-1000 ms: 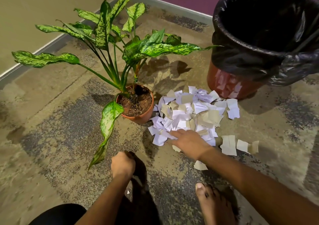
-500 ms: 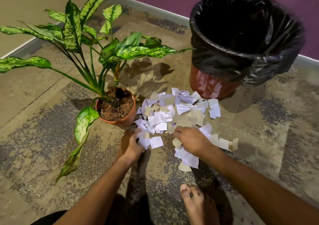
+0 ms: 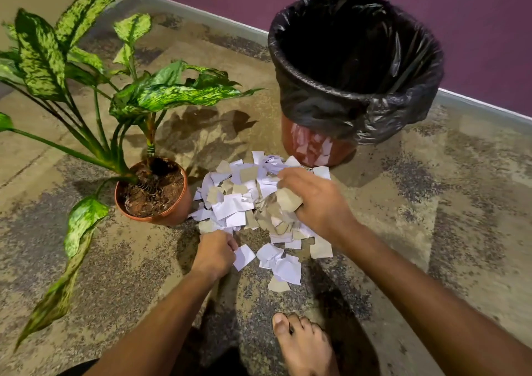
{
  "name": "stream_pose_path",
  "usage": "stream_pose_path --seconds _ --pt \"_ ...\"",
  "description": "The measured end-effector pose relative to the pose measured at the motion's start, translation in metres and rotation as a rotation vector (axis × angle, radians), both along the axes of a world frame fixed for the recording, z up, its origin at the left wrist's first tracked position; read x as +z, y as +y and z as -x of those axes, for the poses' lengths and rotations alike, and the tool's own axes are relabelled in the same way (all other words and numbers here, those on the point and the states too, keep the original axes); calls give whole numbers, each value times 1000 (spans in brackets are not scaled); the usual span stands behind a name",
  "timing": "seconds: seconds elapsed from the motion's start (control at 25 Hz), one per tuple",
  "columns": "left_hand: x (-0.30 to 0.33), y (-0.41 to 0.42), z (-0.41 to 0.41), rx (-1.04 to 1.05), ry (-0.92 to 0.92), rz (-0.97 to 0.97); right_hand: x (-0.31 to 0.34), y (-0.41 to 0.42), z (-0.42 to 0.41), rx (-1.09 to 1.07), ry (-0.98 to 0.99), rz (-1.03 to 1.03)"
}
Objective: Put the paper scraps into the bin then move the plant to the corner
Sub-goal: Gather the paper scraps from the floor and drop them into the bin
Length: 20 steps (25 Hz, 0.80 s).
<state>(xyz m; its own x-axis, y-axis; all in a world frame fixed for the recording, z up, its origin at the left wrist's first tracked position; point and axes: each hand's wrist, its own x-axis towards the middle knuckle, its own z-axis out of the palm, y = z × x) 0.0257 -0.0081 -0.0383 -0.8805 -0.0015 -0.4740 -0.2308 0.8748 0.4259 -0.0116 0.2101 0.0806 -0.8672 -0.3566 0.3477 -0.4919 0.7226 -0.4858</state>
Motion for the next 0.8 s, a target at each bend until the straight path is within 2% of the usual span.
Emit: stream_pose_path --seconds 0.08,0.16,0.2,0.24,0.28,0.32,0.36,0.56,0.64,0.72,0.8 --pt "-2 5 -2 -43 9 -1 19 15 24 -45 239 140" --pt "-5 10 -8 -113 -11 -5 -4 8 6 -118 266 148" --pt "-6 13 -11 -149 -20 -1 -32 9 -31 -255 4 147" --pt "-7 15 -13 -182 -26 14 -61 10 -69 -389 -437 156" --pt "-8 16 -15 -206 -23 29 -106 3 -109 -417 -686 154" --pt "-8 17 -16 -218 -15 39 -147 -9 -152 -428 -841 140" --pt "-7 18 -16 -222 -7 45 -169 -17 -183 -468 -887 119" --pt "4 26 -14 -232 -45 71 -167 -12 -184 -489 -761 -228" --pt "13 32 -13 -221 -19 44 -164 -19 -188 -384 -1002 -202" --pt "29 40 -9 -184 59 -40 -161 -20 -188 -406 -973 -200" --pt "56 52 -3 -156 190 -123 -159 5 -181 -482 -833 -143"
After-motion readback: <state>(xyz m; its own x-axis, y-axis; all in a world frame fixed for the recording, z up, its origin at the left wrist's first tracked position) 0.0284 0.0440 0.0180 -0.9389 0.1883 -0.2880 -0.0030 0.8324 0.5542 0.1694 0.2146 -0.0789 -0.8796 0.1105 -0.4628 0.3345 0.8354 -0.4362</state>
